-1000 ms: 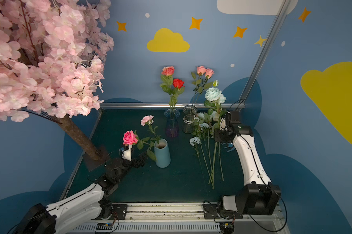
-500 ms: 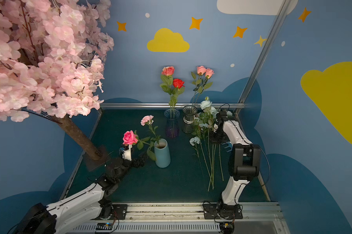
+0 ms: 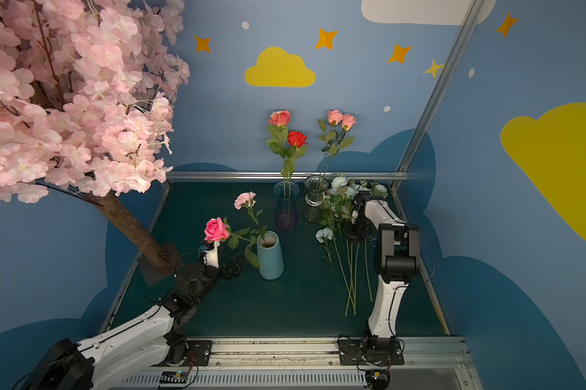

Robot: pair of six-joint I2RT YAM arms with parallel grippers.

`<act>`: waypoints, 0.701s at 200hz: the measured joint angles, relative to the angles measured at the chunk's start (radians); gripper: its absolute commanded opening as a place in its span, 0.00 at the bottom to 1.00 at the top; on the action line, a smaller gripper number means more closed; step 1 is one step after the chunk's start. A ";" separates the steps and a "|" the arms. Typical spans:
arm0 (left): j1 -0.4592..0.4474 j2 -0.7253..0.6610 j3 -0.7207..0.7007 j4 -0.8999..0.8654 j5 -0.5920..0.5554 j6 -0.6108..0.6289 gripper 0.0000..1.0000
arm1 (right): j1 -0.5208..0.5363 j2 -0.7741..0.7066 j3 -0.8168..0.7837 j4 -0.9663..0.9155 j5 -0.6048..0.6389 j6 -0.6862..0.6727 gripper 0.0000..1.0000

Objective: Pick out blue flowers from the vase
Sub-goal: Place the flower at the center of the board.

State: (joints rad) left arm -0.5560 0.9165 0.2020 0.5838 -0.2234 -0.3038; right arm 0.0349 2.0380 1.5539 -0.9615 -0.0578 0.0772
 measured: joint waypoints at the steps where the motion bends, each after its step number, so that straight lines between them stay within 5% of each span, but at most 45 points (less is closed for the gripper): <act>1: 0.000 0.000 0.000 0.000 0.000 0.000 0.96 | 0.000 0.000 0.000 0.000 0.003 0.000 0.00; 83: 0.006 0.003 0.000 0.000 0.006 -0.007 0.96 | 0.002 0.031 0.028 -0.013 0.114 -0.035 0.00; 140: 0.006 0.013 0.003 -0.002 0.006 -0.011 0.96 | 0.008 0.058 0.032 -0.004 0.089 -0.036 0.19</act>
State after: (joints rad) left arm -0.5499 0.9295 0.2050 0.5816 -0.2169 -0.3149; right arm 0.0429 2.0956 1.5856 -0.9653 0.0311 0.0410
